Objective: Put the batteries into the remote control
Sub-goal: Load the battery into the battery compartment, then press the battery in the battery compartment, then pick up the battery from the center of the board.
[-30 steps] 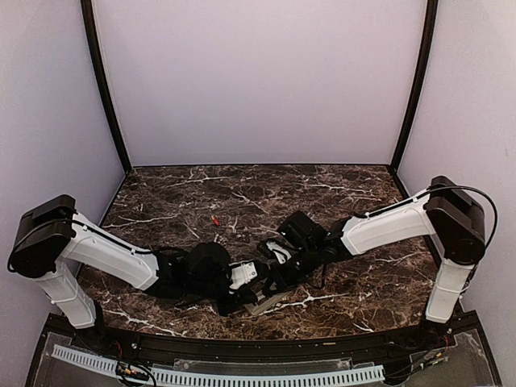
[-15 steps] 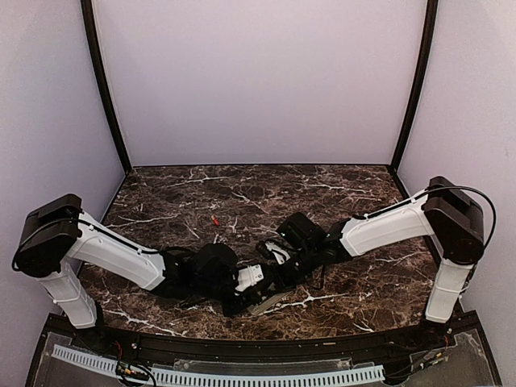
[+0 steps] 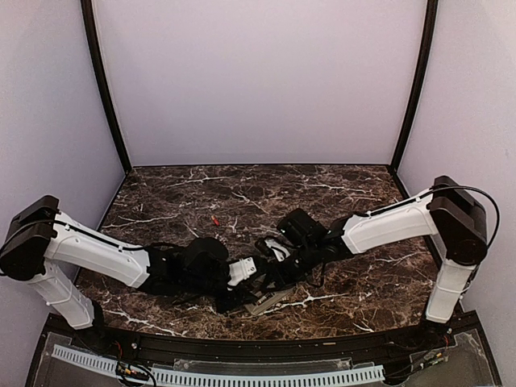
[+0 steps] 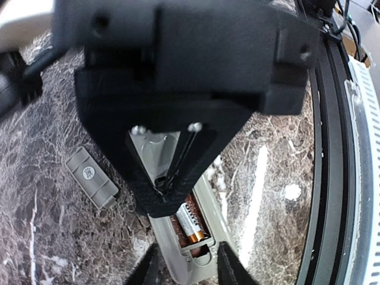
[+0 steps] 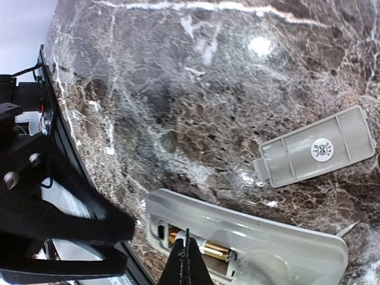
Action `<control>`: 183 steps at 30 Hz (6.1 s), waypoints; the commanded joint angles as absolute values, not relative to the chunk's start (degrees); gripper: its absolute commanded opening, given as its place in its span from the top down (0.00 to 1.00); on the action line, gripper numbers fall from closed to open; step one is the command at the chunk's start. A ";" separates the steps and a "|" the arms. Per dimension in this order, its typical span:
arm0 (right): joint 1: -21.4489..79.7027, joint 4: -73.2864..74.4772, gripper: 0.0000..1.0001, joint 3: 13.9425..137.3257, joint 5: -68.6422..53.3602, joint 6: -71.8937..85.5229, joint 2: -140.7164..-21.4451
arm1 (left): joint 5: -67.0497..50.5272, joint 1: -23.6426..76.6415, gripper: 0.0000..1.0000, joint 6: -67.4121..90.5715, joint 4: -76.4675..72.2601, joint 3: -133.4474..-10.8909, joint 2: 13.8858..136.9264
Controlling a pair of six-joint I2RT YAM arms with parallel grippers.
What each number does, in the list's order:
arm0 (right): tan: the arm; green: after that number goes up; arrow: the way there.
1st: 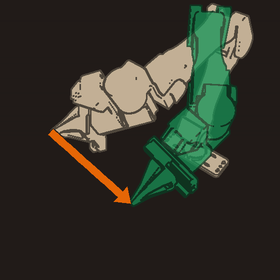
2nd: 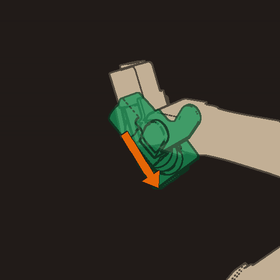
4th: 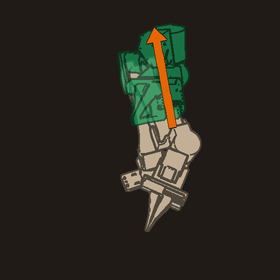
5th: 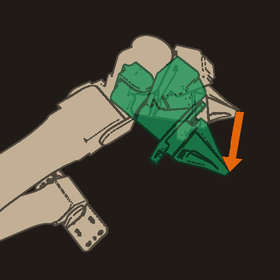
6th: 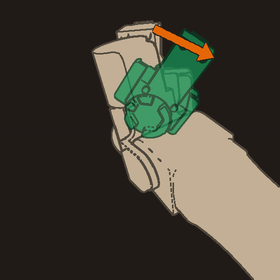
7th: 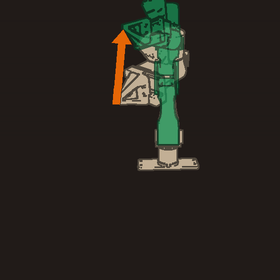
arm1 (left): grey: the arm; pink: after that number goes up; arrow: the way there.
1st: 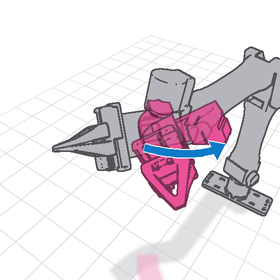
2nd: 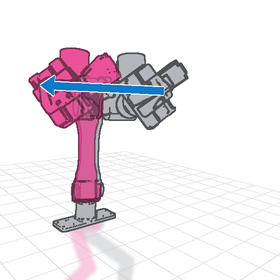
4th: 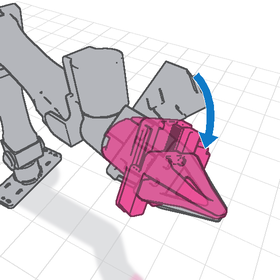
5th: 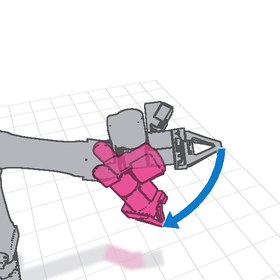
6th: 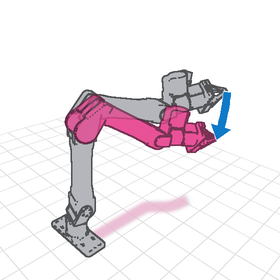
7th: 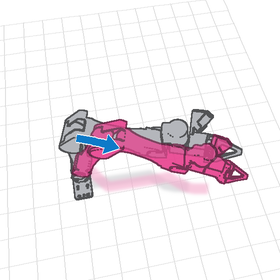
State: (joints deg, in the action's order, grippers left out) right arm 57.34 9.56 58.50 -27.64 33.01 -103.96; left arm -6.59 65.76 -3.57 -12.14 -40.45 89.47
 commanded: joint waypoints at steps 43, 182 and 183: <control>52.73 13.53 0.98 48.60 -16.99 35.25 -87.74 | -0.73 64.62 0.51 11.44 -5.83 -50.89 98.97; 51.51 17.67 0.62 46.61 -6.24 28.96 -79.35 | 23.14 35.03 0.27 50.90 11.93 -75.02 114.73; 51.50 17.58 0.62 46.46 -6.24 29.00 -79.33 | 23.48 35.09 0.28 50.89 12.07 -75.03 114.84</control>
